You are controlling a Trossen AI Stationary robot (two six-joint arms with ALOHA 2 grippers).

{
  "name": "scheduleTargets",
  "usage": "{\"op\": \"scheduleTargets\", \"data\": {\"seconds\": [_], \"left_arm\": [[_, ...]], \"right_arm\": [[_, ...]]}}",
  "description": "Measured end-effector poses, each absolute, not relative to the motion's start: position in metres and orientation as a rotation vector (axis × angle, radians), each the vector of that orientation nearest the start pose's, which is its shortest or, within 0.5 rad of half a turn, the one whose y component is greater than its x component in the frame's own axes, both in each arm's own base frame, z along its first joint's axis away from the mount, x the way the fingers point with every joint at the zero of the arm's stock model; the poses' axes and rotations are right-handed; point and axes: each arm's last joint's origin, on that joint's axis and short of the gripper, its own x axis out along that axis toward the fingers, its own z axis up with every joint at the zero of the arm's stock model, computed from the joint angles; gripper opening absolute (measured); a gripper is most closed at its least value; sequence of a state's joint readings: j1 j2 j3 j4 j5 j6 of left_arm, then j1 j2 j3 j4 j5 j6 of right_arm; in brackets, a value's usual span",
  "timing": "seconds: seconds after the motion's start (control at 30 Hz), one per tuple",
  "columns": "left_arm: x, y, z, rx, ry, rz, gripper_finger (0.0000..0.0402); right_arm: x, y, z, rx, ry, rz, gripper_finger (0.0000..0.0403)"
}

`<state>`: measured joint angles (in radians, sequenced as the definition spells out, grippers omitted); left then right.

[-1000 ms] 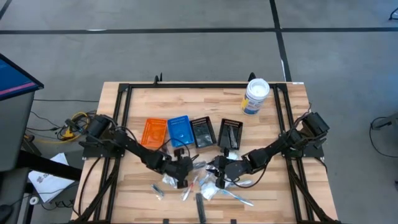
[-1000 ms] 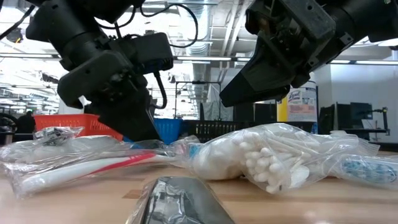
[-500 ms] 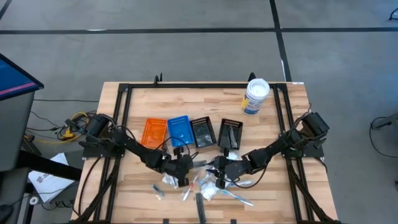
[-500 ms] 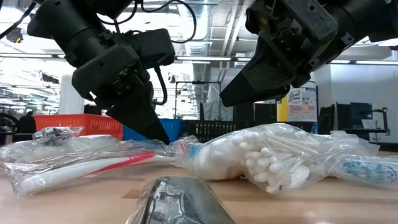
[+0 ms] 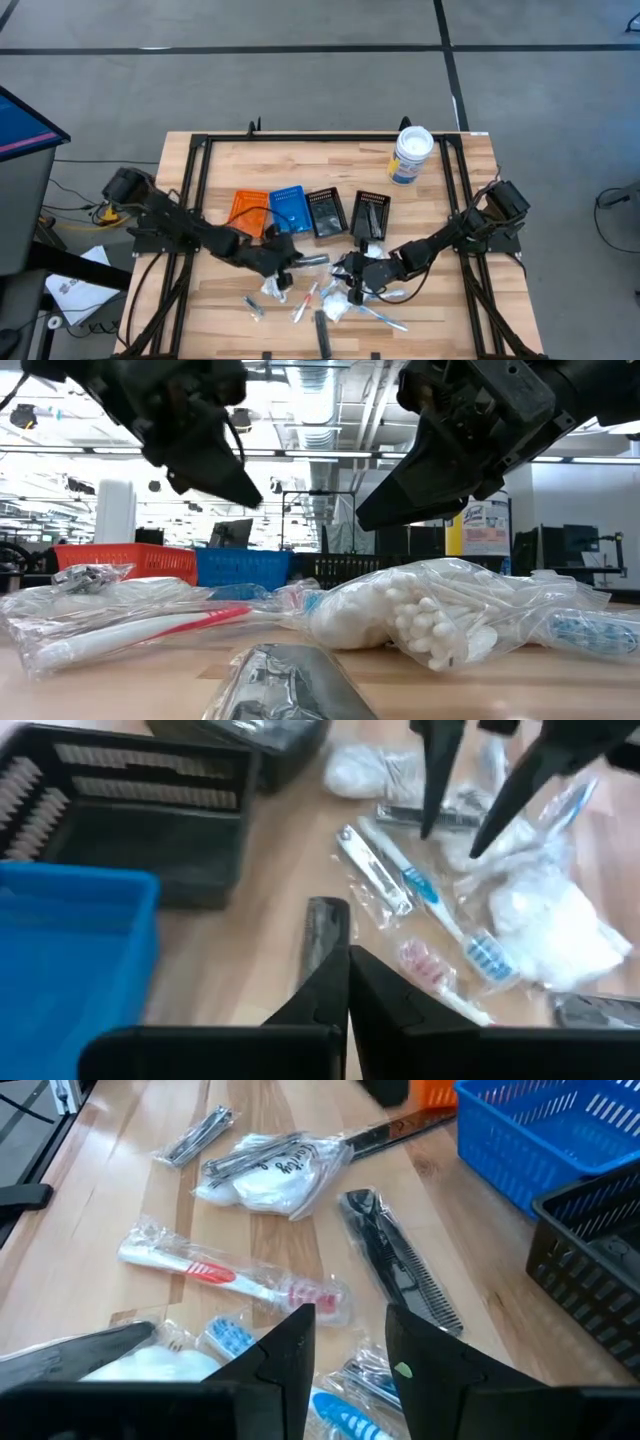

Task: Pick & Place Travel size toiletries
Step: Put the black comb into the right black bin

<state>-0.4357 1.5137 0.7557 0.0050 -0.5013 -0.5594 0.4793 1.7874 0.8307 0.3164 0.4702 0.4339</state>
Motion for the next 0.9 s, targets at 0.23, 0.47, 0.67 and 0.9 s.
{"op": "scheduleTargets", "data": {"seconds": [0.23,0.47,0.67,0.9], "left_arm": [[0.252,-0.111,0.177,-0.214,0.616,0.202,0.0001],[0.264,-0.119,0.151,-0.184,0.640,0.194,0.0047],[0.276,-0.125,0.133,-0.155,0.616,0.177,0.0151],[0.288,-0.116,0.118,-0.147,0.663,0.196,0.0258]], "right_arm": [[0.310,0.146,0.140,0.129,0.557,-0.114,0.0117],[0.309,0.145,0.139,0.126,0.566,-0.119,0.0117],[0.309,0.145,0.139,0.122,0.573,-0.120,0.0118],[0.310,0.142,0.139,0.124,0.573,-0.126,0.0118]]}}
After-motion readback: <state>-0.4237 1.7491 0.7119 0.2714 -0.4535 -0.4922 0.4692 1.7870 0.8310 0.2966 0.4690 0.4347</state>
